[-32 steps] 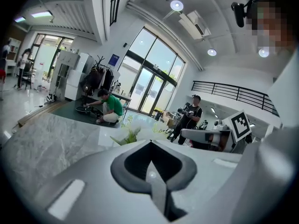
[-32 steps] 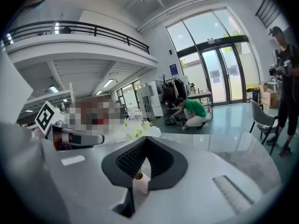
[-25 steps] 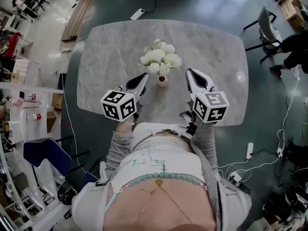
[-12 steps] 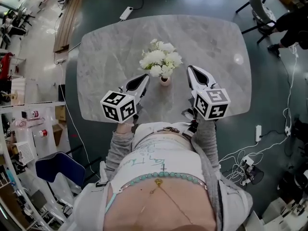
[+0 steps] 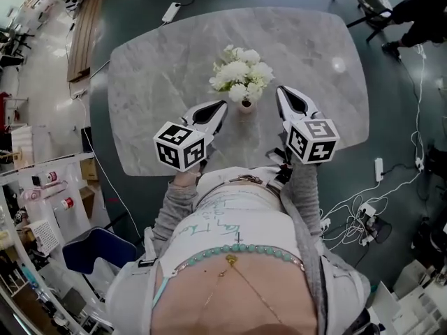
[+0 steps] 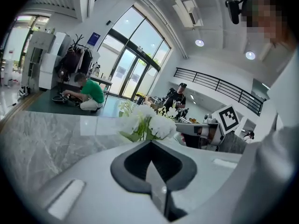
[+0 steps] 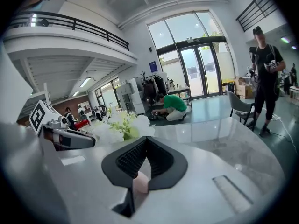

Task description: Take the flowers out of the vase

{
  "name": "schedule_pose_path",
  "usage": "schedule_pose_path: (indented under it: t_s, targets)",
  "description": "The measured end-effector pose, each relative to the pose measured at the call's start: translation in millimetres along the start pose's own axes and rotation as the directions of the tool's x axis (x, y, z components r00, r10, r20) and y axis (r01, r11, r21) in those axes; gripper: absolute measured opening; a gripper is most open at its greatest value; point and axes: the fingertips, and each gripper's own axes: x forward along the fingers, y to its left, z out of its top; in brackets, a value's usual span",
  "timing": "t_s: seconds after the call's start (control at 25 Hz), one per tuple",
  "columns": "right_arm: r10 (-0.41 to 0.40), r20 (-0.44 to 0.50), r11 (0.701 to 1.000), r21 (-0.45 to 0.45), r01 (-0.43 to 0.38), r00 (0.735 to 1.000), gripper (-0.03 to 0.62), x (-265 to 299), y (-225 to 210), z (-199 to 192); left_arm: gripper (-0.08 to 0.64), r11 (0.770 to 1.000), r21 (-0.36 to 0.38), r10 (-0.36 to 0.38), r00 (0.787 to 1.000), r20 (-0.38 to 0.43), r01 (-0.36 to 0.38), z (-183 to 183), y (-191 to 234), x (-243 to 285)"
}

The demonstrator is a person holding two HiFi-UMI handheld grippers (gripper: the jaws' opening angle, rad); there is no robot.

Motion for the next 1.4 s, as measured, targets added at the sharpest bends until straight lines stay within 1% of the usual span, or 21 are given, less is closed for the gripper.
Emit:
schedule_pose_path:
  t_s: [0.12,0.24,0.32,0.52,0.64,0.84,1.0,1.12,1.4]
  targets:
    - [0.0,0.011,1.0,0.003,0.0,1.0,0.027,-5,-2,3,0.0,0.999,0.035,-0.025,1.0,-0.003,0.025,2,-1,2]
    - [0.009,0.012,1.0,0.024,-0.009,1.0,0.027,-14,-3,0,0.0,0.998,0.05,-0.046,0.999,-0.025,0.047,-5,-2,6]
    - [0.003,0.013,0.999,0.037,-0.003,1.0,0.027,-18,-7,-3,0.0,0.997,0.052,-0.052,0.998,-0.038,0.054,-10,1,9]
    - [-0.045,-0.015,0.998,0.05,0.046,0.999,0.027,-19,-17,-19,0.0,0.997,0.031,-0.071,0.996,-0.047,0.073,-17,5,14]
    - [-0.048,-0.029,0.997,0.058,0.05,0.998,0.028,-15,-17,-27,0.0,0.996,0.027,-0.08,0.995,-0.054,0.081,-20,5,16]
    - [-0.03,-0.044,0.999,0.045,0.032,0.999,0.027,-4,-8,-37,0.0,0.997,0.013,-0.073,0.996,-0.05,0.074,-25,9,16]
    - [-0.029,-0.07,0.999,-0.026,0.028,0.997,0.028,4,0,-45,0.0,0.997,-0.007,-0.074,0.996,-0.045,0.073,-31,9,15]
    - [-0.002,-0.077,0.998,-0.057,-0.003,0.997,0.026,12,8,-46,0.0,0.997,-0.006,-0.073,0.995,-0.062,0.073,-35,11,15]
    - [0.069,-0.104,0.996,-0.053,-0.075,0.992,0.027,31,24,-54,0.0,0.998,-0.029,-0.057,0.997,-0.048,0.056,-34,15,10]
